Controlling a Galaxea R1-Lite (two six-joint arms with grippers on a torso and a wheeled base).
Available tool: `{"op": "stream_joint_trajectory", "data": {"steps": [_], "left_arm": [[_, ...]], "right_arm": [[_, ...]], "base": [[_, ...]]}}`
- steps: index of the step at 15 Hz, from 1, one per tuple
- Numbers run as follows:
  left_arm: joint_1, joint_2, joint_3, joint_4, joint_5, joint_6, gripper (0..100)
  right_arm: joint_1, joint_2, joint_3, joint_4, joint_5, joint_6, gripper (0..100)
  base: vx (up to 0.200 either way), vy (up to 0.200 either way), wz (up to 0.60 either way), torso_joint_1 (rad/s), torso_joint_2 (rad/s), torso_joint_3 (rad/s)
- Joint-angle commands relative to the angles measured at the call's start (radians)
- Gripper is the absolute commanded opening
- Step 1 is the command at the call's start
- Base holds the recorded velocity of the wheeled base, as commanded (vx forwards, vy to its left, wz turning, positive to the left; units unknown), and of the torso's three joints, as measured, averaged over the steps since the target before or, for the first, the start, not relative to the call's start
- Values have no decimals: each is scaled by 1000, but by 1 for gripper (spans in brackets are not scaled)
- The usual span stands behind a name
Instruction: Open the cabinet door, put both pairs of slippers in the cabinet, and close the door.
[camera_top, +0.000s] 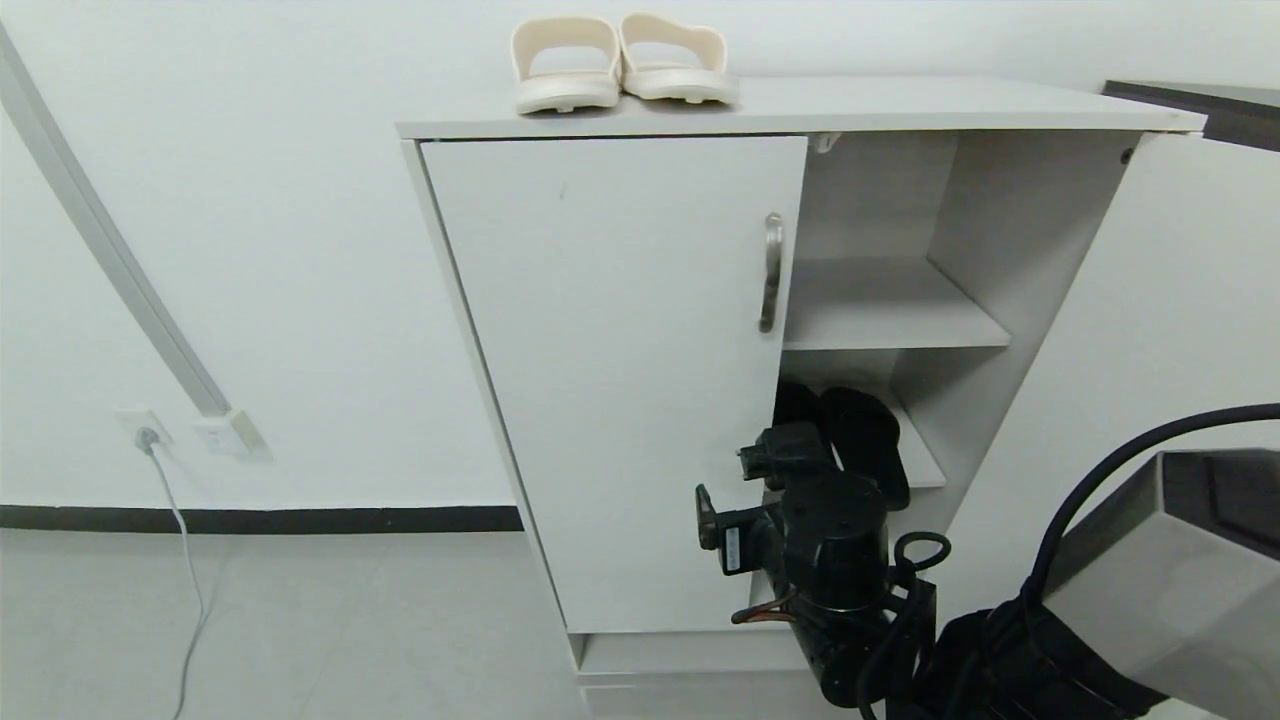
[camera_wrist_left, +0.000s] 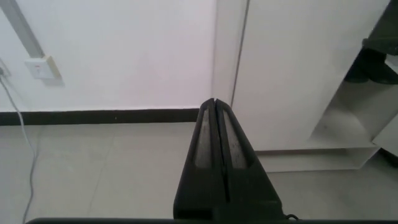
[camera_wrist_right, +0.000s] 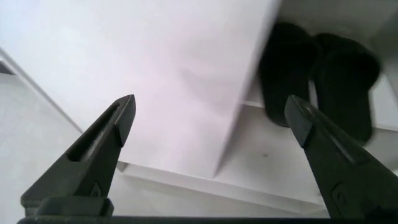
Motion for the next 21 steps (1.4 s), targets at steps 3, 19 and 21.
{"op": "stream_joint_trajectory", "data": {"steps": [3,19,21], "left_arm": [[0,1,0,-1,0,-1,0],[0,1,0,-1,5,-4,0],[0,1,0,-1,5,-4,0]], "right_arm": [[1,1,2,-1,1,0,100],[-4,3,43,-64,12,-33,100],[-4,3,41,-68,12,-33,100]], "base": [[0,200,0,2,1,1],[0,38,0,0,1,0],[0,0,0,0,0,0]]}}
